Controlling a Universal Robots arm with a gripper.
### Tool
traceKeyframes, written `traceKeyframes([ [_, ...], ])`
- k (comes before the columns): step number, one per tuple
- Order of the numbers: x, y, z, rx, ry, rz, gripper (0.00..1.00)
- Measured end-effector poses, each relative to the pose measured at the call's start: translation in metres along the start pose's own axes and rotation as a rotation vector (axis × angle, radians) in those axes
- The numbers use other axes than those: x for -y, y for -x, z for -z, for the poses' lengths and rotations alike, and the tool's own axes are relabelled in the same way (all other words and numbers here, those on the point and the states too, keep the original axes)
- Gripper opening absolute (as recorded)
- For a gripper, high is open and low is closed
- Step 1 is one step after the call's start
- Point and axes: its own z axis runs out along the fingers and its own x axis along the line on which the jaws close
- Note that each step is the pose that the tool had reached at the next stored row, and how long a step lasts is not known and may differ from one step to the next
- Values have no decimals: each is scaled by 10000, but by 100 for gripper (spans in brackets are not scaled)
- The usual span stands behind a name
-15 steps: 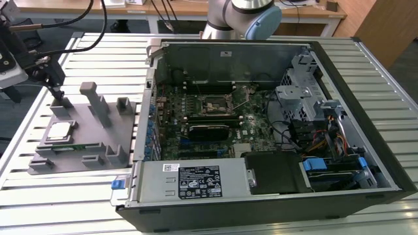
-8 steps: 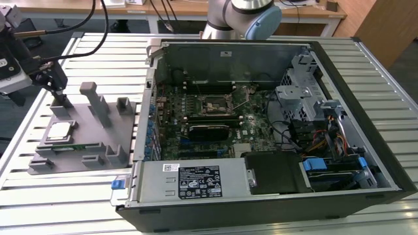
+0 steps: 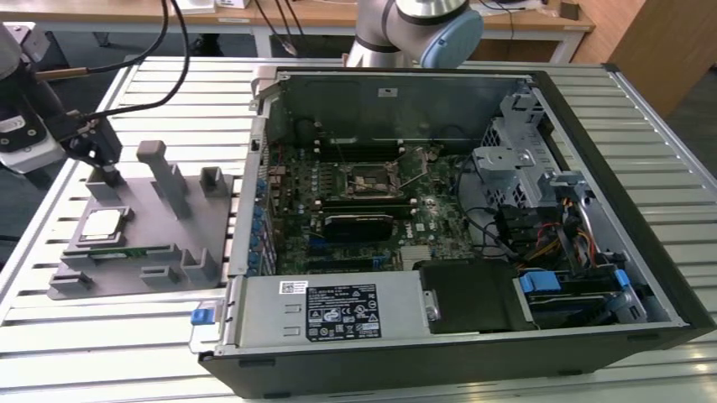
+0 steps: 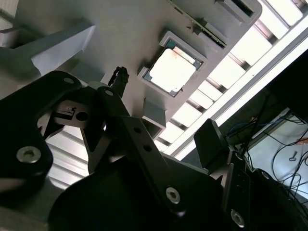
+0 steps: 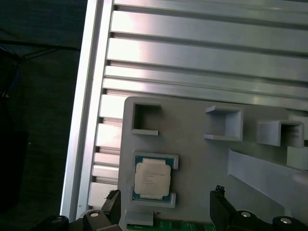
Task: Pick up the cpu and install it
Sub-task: 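Pick up the cpu and move it towards the insertion slot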
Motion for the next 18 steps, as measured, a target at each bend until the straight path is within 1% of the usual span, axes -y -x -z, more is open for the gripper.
traceKeyframes([
  [9, 6, -2, -125, 0, 0, -1, 82],
  [13, 37, -33, -197, 0, 0, 0, 82],
  [18, 51, -47, -286, -3, -1, 44, 82],
])
